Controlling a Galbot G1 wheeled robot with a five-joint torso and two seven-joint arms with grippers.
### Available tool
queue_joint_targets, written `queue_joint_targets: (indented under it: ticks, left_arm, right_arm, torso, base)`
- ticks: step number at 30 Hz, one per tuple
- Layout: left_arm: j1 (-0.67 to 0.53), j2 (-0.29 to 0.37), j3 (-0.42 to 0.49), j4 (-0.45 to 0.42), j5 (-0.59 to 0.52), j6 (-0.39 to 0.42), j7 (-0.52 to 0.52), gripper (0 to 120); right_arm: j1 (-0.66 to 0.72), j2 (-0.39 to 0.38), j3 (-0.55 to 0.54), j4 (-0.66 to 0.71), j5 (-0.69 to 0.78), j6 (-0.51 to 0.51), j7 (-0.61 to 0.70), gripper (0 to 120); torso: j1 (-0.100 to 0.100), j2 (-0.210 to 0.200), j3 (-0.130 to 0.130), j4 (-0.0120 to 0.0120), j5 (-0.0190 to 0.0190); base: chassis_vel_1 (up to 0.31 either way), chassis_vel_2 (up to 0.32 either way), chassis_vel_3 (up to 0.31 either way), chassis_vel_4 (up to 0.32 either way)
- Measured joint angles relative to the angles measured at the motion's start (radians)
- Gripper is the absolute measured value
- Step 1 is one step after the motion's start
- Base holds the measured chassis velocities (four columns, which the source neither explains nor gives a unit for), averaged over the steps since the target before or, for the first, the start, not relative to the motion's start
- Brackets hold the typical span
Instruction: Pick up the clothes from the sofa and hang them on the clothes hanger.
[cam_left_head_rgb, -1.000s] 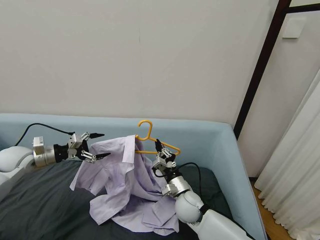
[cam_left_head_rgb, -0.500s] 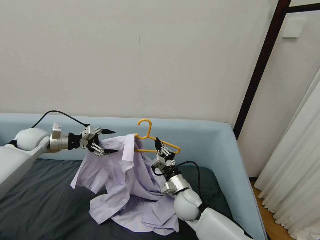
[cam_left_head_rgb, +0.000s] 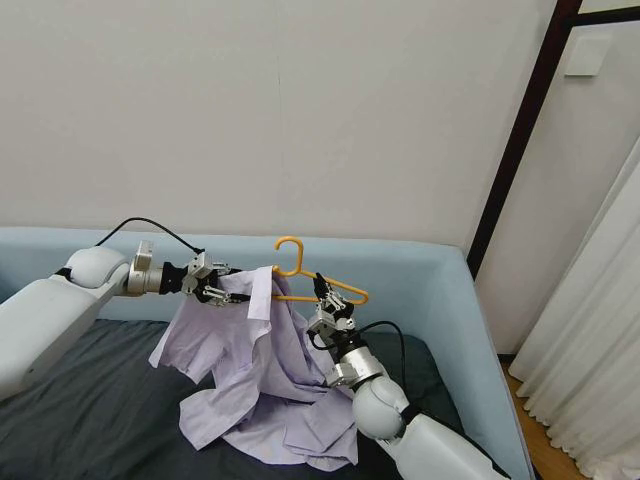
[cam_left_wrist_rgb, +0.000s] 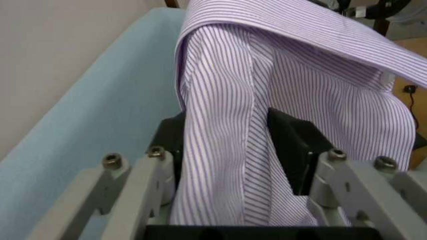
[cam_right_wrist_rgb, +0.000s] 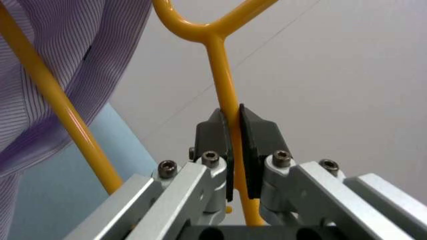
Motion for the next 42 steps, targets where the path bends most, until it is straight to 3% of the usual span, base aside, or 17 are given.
queue_joint_targets:
  ticks: [8,18,21,22,24,25,29,31,36,39,42]
  left_arm:
    - [-0.017,-0.031,-0.007,0.047,0.018,0.006,0.071,8]
    - [-0.034,-0.067,-0.007,0.089,0.027,0.006,0.091,7]
    - [-0.034,-0.071,-0.01,0.095,0.029,0.006,0.09,7]
    - [-0.031,-0.072,-0.023,0.099,0.032,0.006,0.072,7]
    - [-0.023,-0.07,-0.039,0.099,0.033,0.006,0.065,7]
    - [-0.023,-0.07,-0.039,0.099,0.033,0.006,0.065,7]
    - [-0.017,-0.06,-0.053,0.101,0.036,0.006,0.064,7]
    - [-0.017,-0.057,-0.057,0.102,0.035,0.006,0.064,7]
    - [-0.046,-0.081,-0.037,0.128,0.031,0.007,0.078,7]
    - [-0.089,-0.13,0.006,0.159,0.031,0.006,0.089,7]
    - [-0.105,-0.149,0.019,0.165,0.032,0.006,0.092,7]
  right_arm:
    - [0.006,-0.006,0.009,-0.02,-0.003,0.023,0.001,4]
    - [-0.005,-0.009,0.014,-0.004,0.02,0.019,0.019,4]
    - [-0.01,-0.013,0.014,0.009,0.038,0.022,0.021,10]
    - [-0.03,-0.022,0.026,0.044,0.124,0.132,-0.002,25]
    - [-0.056,-0.033,0.029,0.074,0.279,0.276,-0.082,36]
    - [-0.056,-0.033,0.029,0.074,0.279,0.276,-0.082,36]
    - [-0.117,-0.051,0.045,0.061,0.44,0.501,-0.297,53]
    - [-0.136,-0.058,0.05,0.045,0.467,0.519,-0.338,58]
    - [-0.211,-0.077,0.061,0.012,0.509,0.387,-0.306,75]
    - [-0.264,-0.084,0.111,-0.028,0.475,0.197,-0.234,90]
    - [-0.271,-0.072,0.138,-0.062,0.467,0.171,-0.223,97]
  torso:
    - [0.0,0.0,0.0,0.0,-0.0001]
    - [0.0,0.0,0.0,-0.0001,0.0]
    - [0.0,0.0,0.0,0.0,-0.0001]
    - [0.0,0.0,0.0,-0.0001,-0.0001]
    - [0.0,0.0,0.0,-0.0001,-0.0003]
    - [0.0,0.0,0.0,-0.0001,-0.0003]
    - [0.0,0.0,0.0,0.0002,-0.0002]
    - [0.0,0.0,0.0,0.0002,-0.0002]
    - [0.0,0.0,0.0,0.0004,0.0001]
    - [0.0,0.0,0.0,-0.0007,-0.0002]
    - [0.0,0.0,0.0,-0.0011,0.0]
  base:
    - [0.0,0.0,0.0,0.0]
    - [0.0,0.0,0.0,0.0]
    - [0.0,0.0,0.0,0.0]
    - [0.0,0.0,0.0,0.0]
    - [0.0,0.0,0.0,0.0]
    - [0.0,0.0,0.0,0.0]
    - [0.0,0.0,0.0,0.0]
    - [0.0,0.0,0.0,0.0]
    - [0.0,0.0,0.0,0.0]
    - [0.0,0.0,0.0,0.0]
    - [0.0,0.0,0.0,0.0]
